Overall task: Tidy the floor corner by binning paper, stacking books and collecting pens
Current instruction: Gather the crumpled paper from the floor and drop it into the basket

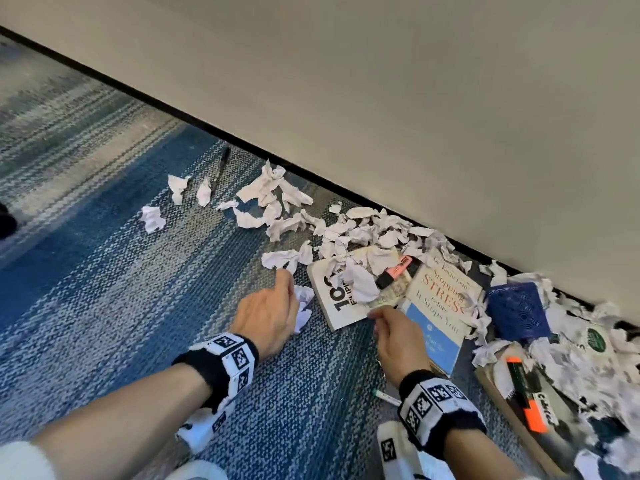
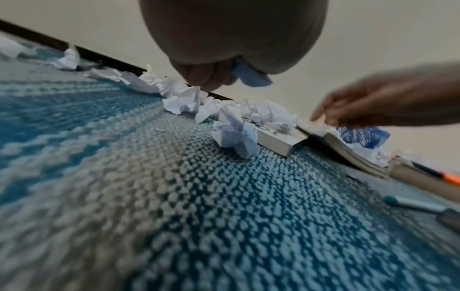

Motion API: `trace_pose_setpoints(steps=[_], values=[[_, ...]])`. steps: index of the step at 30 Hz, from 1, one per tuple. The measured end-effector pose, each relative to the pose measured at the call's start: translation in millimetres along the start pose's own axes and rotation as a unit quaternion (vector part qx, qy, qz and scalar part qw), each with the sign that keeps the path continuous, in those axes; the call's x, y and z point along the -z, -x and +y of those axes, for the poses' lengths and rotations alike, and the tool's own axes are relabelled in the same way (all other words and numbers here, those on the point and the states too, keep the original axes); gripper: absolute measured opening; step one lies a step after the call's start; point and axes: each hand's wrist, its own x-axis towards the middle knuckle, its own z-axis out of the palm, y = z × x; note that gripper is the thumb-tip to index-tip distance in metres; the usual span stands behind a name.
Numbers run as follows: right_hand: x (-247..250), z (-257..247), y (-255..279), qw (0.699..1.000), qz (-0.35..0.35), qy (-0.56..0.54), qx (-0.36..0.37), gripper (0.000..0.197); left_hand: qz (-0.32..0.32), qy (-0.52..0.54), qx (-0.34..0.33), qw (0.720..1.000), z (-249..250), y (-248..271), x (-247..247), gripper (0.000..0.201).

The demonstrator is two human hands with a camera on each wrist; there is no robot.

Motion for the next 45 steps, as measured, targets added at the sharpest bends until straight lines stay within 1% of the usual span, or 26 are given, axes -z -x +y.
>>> trace_pose_setpoints(steps=[1, 3, 5, 6, 7, 8, 9, 11, 12, 14, 15, 16, 18, 20, 21, 24, 26, 28, 29, 31, 34, 36, 38, 40, 42, 45], values=[[1, -6, -6, 1.000, 0.008, -0.006, 0.010, 0.025, -0.003, -0.039, 0.002, 0.999, 2, -5, 1, 0.026], [3, -15, -18, 0.999, 0.021, 0.014, 0.025, 0.032, -0.044, -0.129, 0.010, 0.991, 6, -12, 1, 0.037], [2, -22, -34, 0.996, 0.032, 0.068, 0.043, 0.037, -0.086, -0.199, -0.012, 0.976, 7, -18, -3, 0.060], [2, -25, -42, 0.994, 0.043, 0.088, 0.054, 0.033, -0.108, -0.226, -0.033, 0.968, 6, -21, -6, 0.071], [2, -27, -50, 0.991, 0.056, 0.106, 0.064, 0.026, -0.125, -0.241, -0.051, 0.961, 4, -22, -10, 0.075], [2, -28, -58, 0.986, 0.061, 0.135, 0.074, 0.026, -0.135, -0.245, -0.057, 0.958, 1, -22, -13, 0.072], [0, -28, -67, 0.979, 0.048, 0.181, 0.082, 0.033, -0.143, -0.237, -0.052, 0.960, -2, -23, -17, 0.065], [-5, -25, -79, 0.958, -0.012, 0.272, 0.086, 0.046, -0.146, -0.209, -0.042, 0.966, -8, -23, -23, 0.044], [-8, -24, -82, 0.952, -0.046, 0.288, 0.089, 0.048, -0.143, -0.198, -0.043, 0.969, -10, -23, -25, 0.035], [-15, -21, -84, 0.953, -0.097, 0.267, 0.107, 0.046, -0.142, -0.188, -0.052, 0.970, -12, -24, -28, 0.021], [-16, -19, -84, 0.959, -0.097, 0.240, 0.113, 0.041, -0.144, -0.185, -0.058, 0.970, -12, -25, -29, 0.018], [-17, -17, -80, 0.970, -0.080, 0.200, 0.114, 0.036, -0.146, -0.180, -0.064, 0.971, -11, -24, -30, 0.017], [-13, -11, -68, 0.988, -0.016, 0.119, 0.098, 0.026, -0.145, -0.159, -0.063, 0.975, -9, -24, -29, 0.016], [-6, 4, -52, 0.995, 0.029, 0.060, 0.077, 0.028, -0.143, -0.123, -0.055, 0.980, -5, -24, -27, 0.018], [-2, 12, -42, 0.997, 0.026, 0.039, 0.062, 0.028, -0.143, -0.104, -0.057, 0.983, -3, -25, -26, 0.022], [4, 35, -14, 0.999, -0.040, -0.003, 0.015, 0.020, -0.139, -0.066, -0.073, 0.985, 0, -28, -21, 0.028], [5, 47, 4, 0.997, -0.065, 0.028, 0.012, 0.008, -0.144, -0.070, -0.079, 0.984, 3, -27, -18, 0.025], [0, 55, 15, 0.988, -0.086, 0.132, -0.001, 0.031, -0.164, -0.078, -0.077, 0.980, 6, -23, -16, 0.025], [-4, 59, 19, 0.977, -0.097, 0.190, -0.008, 0.038, -0.173, -0.084, -0.079, 0.978, 9, -20, -16, 0.023], [-12, 61, 23, 0.963, -0.120, 0.240, -0.013, 0.039, -0.188, -0.094, -0.083, 0.974, 13, -13, -16, 0.017], [-16, 64, 25, 0.957, -0.139, 0.254, -0.003, 0.029, -0.219, -0.099, -0.079, 0.968, 16, -5, -18, 0.014], [-12, 63, 25, 0.961, -0.139, 0.238, 0.012, 0.021, -0.221, -0.097, -0.085, 0.967, 14, 0, -19, 0.016], [-6, 56, 25, 0.978, -0.112, 0.174, 0.041, 0.013, -0.220, -0.106, -0.099, 0.965, 12, 1, -20, 0.027], [-3, 45, 25, 0.987, -0.072, 0.126, 0.067, 0.018, -0.235, -0.131, -0.108, 0.957, 12, 2, -19, 0.036], [-3, 30, 25, 0.986, -0.055, 0.119, 0.098, 0.015, -0.241, -0.150, -0.113, 0.952, 14, 2, -19, 0.039], [-9, 9, 27, 0.974, -0.049, 0.149, 0.161, 0.009, -0.219, -0.122, -0.106, 0.962, 16, 3, -18, 0.039]])
